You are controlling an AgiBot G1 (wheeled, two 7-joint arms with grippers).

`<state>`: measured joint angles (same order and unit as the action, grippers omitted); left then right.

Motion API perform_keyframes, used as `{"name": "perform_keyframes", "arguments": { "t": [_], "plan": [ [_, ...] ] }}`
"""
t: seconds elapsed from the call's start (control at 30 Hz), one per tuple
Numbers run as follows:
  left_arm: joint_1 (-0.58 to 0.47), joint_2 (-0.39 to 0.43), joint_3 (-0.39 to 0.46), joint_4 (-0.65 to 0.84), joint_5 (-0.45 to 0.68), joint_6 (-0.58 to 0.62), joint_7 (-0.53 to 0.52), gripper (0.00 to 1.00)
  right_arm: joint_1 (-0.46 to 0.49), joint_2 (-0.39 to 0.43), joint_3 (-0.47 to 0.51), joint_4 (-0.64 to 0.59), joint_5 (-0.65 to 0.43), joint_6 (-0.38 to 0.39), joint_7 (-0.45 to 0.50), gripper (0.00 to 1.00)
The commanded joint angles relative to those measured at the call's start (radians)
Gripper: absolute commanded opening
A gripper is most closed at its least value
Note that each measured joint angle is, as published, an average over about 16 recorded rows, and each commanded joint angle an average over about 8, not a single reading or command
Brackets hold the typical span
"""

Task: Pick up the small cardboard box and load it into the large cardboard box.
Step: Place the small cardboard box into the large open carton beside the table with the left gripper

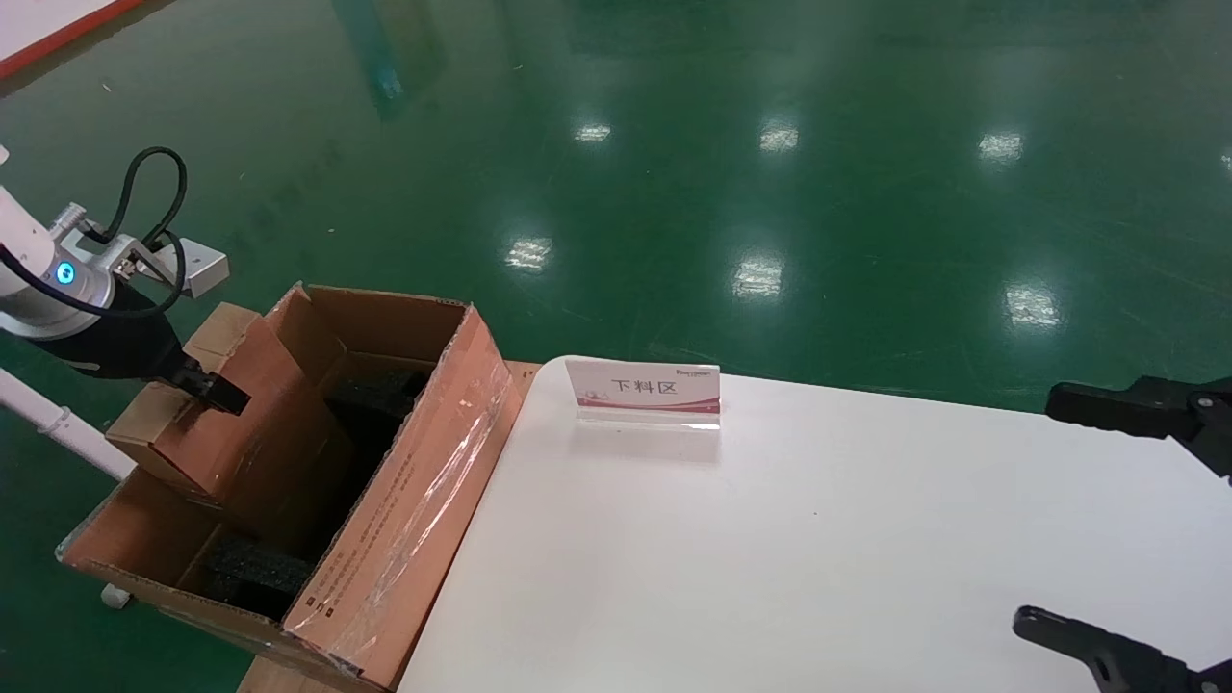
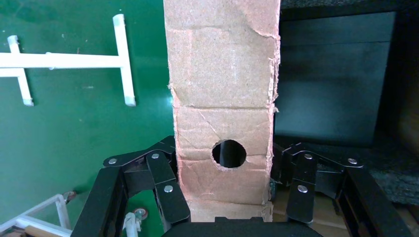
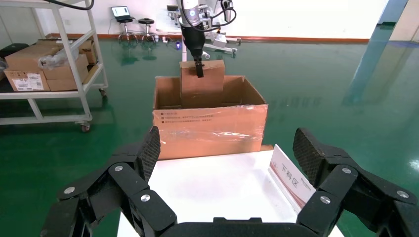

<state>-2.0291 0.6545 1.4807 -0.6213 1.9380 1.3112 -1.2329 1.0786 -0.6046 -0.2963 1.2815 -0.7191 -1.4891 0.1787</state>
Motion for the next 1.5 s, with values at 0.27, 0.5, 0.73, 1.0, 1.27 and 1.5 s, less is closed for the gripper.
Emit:
{"name": "perform_keyframes", "arguments": {
  "t": [0.27, 0.5, 0.73, 1.0, 1.27, 1.5],
  "plan": [
    [0.037, 0.007, 0.009, -0.003, 0.016, -0.044, -0.032, 0.0, 0.0, 0.0, 0.0, 0.0, 0.0, 0.0, 0.0, 1.0],
    [0.061, 0.016, 0.012, 0.006, 0.017, -0.061, -0.04, 0.0, 0.0, 0.0, -0.001, 0.0, 0.001, 0.0, 0.0, 1.0],
    [0.093, 0.03, 0.019, 0.03, 0.019, -0.082, -0.043, 0.0, 0.0, 0.001, -0.001, 0.0, 0.001, 0.001, -0.001, 1.0],
    [0.116, 0.05, 0.029, 0.058, 0.028, -0.094, -0.033, 0.27, 0.0, 0.001, -0.002, 0.0, 0.001, 0.001, -0.001, 1.0],
    [0.128, 0.062, 0.037, 0.069, 0.042, -0.102, -0.032, 1.0, 0.0, 0.001, -0.002, 0.0, 0.001, 0.001, -0.001, 1.0],
    [0.126, 0.06, 0.036, 0.068, 0.044, -0.101, -0.032, 1.0, 0.0, 0.001, -0.002, 0.0, 0.001, 0.001, -0.001, 1.0]
  ]
}}
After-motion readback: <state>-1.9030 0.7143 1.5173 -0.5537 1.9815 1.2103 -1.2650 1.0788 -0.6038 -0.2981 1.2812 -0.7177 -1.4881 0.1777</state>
